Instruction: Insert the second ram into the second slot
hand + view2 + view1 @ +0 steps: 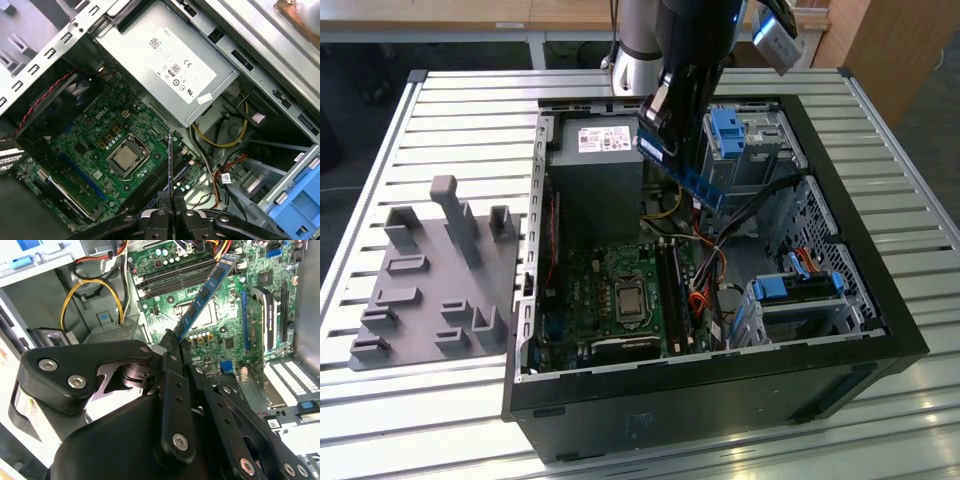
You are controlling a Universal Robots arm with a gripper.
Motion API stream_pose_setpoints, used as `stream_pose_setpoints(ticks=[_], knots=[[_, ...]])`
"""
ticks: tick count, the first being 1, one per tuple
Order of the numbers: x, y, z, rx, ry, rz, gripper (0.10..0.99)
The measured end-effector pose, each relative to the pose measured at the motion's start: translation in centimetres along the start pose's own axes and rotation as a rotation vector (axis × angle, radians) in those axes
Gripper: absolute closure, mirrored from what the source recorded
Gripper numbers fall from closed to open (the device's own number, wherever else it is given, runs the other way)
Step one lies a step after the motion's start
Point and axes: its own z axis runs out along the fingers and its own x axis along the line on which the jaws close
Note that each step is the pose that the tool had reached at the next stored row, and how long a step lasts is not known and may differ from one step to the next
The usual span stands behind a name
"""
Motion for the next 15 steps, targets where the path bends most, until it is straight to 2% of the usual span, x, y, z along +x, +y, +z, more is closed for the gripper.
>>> stream_pose_setpoints(ticks=[15], knots=[[0.02,0.01,0.15,-0.002,-0.0059,0.096,0.949]])
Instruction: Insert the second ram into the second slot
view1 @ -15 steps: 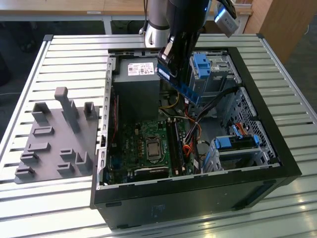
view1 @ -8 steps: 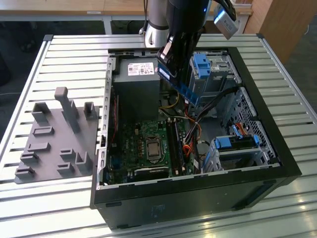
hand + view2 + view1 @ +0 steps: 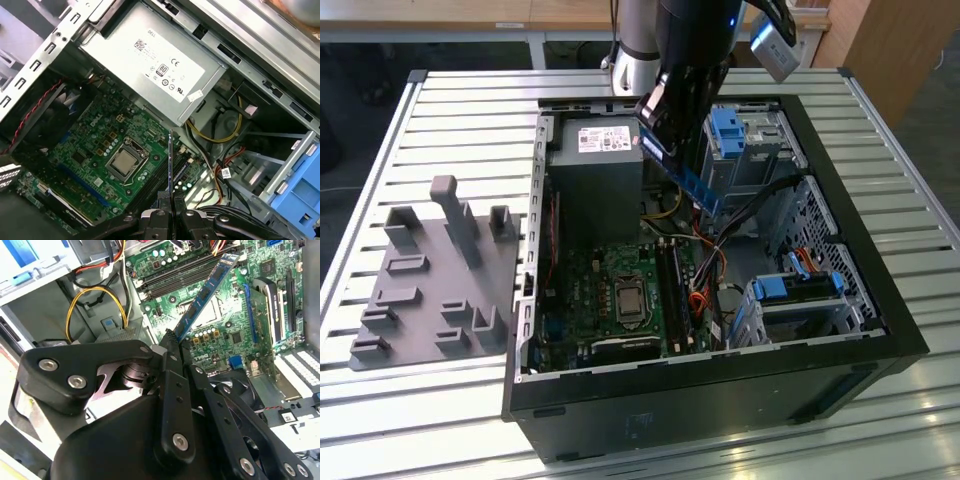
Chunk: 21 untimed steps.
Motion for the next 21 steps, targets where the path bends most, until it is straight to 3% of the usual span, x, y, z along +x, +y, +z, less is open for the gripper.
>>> stream_pose_setpoints(ticks=[13,21], knots=[[0.0,-0.01,0.2,-0.001,-0.005,0.089,0.949],[0.01,-0.02,0.55,0.001,-0.0102,0.229,0.949]])
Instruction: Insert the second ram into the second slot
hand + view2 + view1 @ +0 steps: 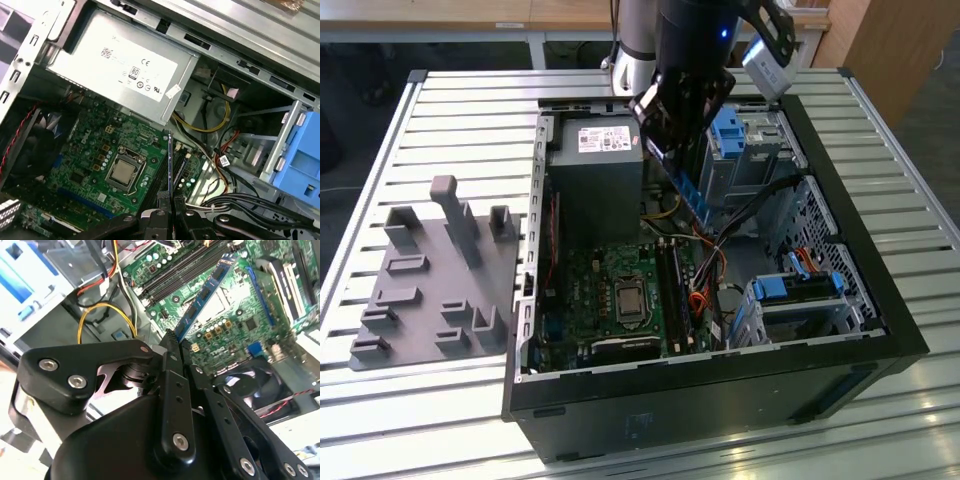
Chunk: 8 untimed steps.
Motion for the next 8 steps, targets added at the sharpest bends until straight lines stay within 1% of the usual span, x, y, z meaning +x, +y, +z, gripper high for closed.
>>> stream_pose_setpoints(ticks=[8], knots=[[0.0,-0.01,0.23,0.002,-0.0057,0.142,0.949]])
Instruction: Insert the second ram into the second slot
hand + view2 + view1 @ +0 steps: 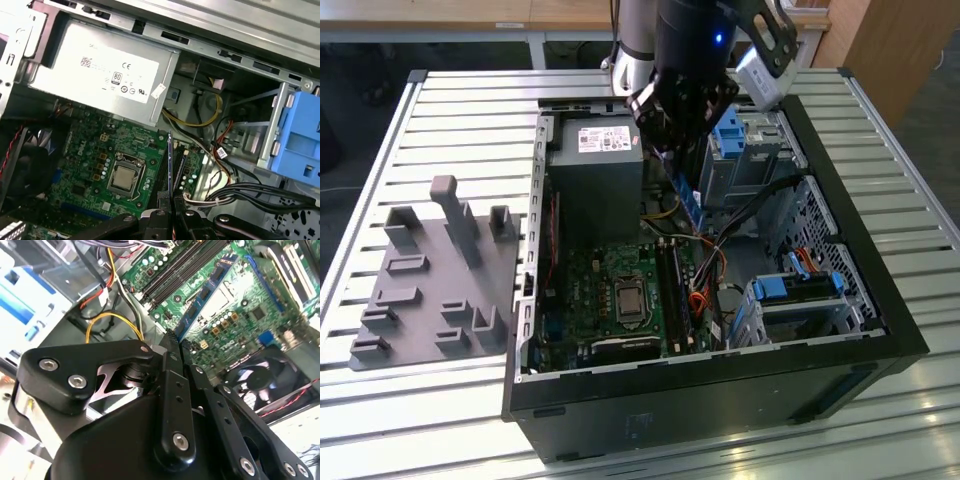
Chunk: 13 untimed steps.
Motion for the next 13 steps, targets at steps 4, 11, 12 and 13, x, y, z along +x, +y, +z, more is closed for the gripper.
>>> stream_pose_setpoints(ticks=[4,11,12,13], knots=[[0.0,0.0,0.11,0.001,-0.0029,0.073,0.949],[0.01,-0.02,0.36,0.003,-0.0074,0.185,0.949],[0.01,-0.02,0.41,0.003,-0.0079,0.198,0.949],[0.02,-0.01,0.45,0.003,-0.0082,0.207,0.949]])
